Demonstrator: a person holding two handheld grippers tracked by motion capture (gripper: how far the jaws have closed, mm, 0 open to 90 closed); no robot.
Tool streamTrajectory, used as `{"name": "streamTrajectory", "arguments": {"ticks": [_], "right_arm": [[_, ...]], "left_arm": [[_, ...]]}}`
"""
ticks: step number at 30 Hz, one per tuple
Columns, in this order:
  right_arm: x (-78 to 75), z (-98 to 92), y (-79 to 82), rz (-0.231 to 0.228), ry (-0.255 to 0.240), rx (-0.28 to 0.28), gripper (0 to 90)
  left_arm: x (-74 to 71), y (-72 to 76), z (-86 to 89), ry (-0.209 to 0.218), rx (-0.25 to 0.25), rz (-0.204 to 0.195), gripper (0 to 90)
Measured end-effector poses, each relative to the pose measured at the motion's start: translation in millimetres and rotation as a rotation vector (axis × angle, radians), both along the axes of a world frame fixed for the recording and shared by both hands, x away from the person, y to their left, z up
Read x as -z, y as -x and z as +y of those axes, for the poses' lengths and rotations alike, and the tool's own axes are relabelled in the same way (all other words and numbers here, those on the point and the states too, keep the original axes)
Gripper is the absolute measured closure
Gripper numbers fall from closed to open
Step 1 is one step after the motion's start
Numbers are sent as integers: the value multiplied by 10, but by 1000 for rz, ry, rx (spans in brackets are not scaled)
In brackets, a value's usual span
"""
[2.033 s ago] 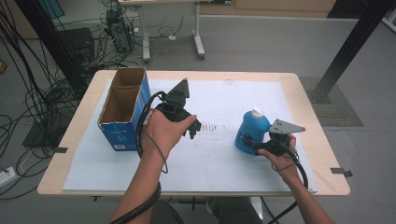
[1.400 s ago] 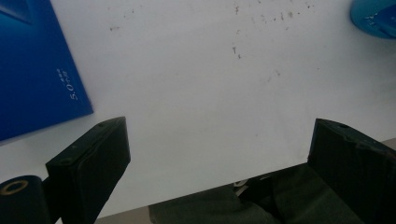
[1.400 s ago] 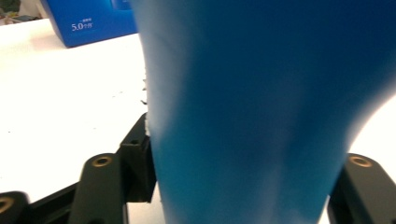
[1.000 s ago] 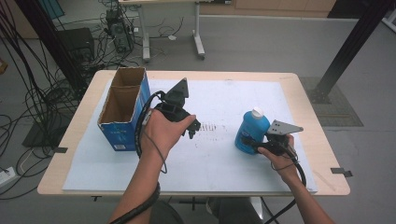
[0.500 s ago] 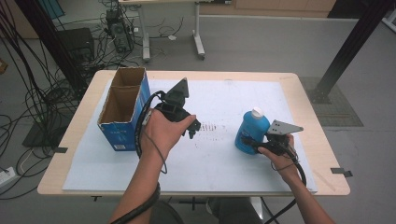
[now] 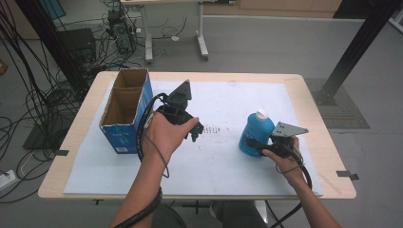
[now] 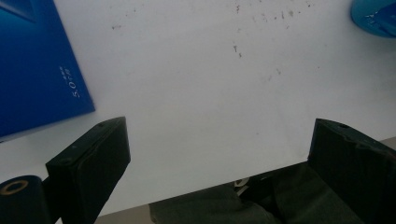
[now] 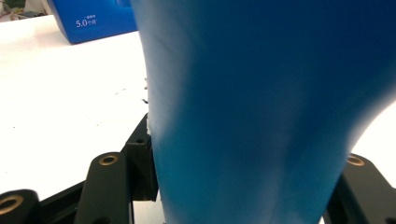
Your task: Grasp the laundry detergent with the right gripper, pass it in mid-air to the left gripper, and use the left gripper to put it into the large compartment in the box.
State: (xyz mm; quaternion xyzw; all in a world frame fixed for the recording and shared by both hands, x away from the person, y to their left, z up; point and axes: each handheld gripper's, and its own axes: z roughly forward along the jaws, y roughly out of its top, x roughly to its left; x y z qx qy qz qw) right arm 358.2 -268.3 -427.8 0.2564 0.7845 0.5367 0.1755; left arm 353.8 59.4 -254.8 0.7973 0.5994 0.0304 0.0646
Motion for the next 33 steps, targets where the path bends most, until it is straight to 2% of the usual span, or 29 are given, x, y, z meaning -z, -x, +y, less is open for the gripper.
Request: {"name": "streamTrajectory", "arguments": {"ticks": [33], "right_arm": [[2,-10,-9,4,-5,-8,424]], "left_arm": [[-22,2,-9,-2,-3,-9,61]]}}
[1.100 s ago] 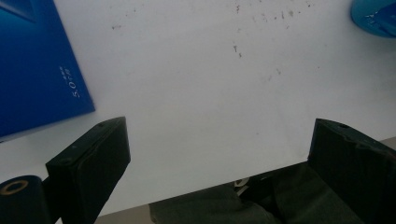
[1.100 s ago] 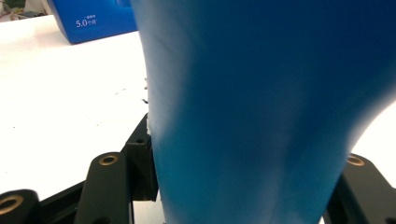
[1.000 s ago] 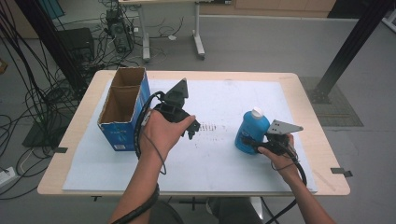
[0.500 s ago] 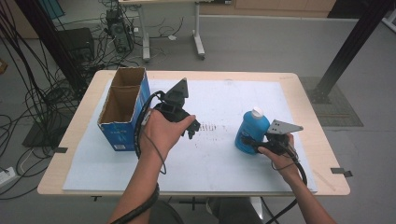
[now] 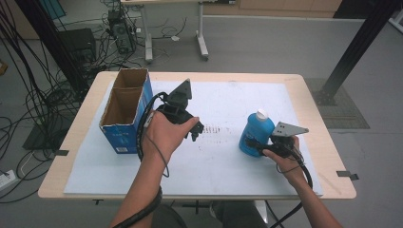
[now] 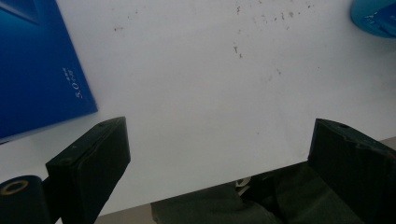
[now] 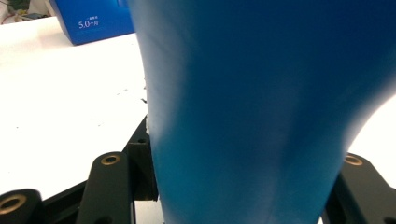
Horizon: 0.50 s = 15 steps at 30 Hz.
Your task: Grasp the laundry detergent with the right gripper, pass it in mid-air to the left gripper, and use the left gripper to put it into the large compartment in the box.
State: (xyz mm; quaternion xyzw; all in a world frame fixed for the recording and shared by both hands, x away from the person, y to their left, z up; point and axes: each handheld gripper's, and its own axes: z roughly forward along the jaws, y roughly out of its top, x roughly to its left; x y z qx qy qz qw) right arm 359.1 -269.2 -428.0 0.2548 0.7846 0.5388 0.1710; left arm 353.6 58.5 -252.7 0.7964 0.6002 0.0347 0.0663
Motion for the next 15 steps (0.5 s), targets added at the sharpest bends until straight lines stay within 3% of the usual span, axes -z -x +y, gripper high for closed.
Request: {"name": "streamTrajectory", "arguments": {"ticks": [15], "right_arm": [[-4,-1,-6,2,3,-3,426]], "left_arm": [[33,1,-6,-2,3,7,61]]}}
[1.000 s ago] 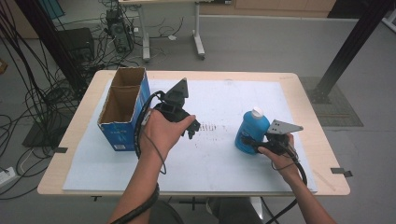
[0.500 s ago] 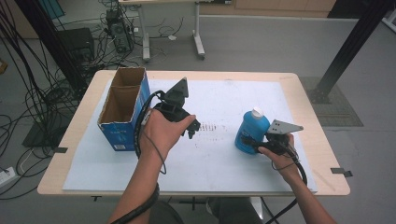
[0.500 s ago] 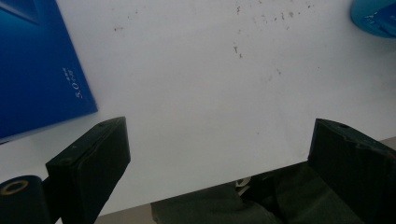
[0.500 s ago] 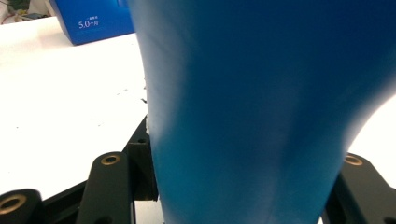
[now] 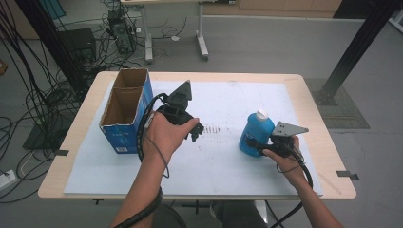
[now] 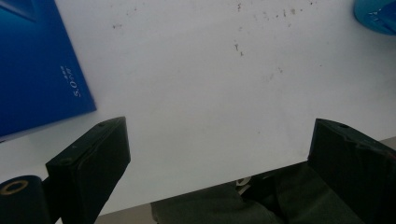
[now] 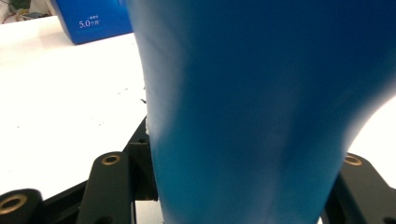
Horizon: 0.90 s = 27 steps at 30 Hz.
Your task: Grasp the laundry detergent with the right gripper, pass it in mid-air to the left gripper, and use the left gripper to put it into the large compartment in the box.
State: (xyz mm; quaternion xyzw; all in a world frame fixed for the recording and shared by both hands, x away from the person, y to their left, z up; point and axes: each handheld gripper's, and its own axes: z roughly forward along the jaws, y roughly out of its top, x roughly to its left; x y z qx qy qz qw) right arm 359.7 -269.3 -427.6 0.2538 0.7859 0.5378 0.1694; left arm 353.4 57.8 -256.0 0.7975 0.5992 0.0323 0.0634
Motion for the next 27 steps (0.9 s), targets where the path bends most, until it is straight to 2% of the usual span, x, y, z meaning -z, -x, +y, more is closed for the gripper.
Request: {"name": "streamTrajectory", "arguments": {"ticks": [27], "right_arm": [[-2,0,0,3,1,0,426]], "left_arm": [[-20,0,-7,-1,3,-3,61]]}}
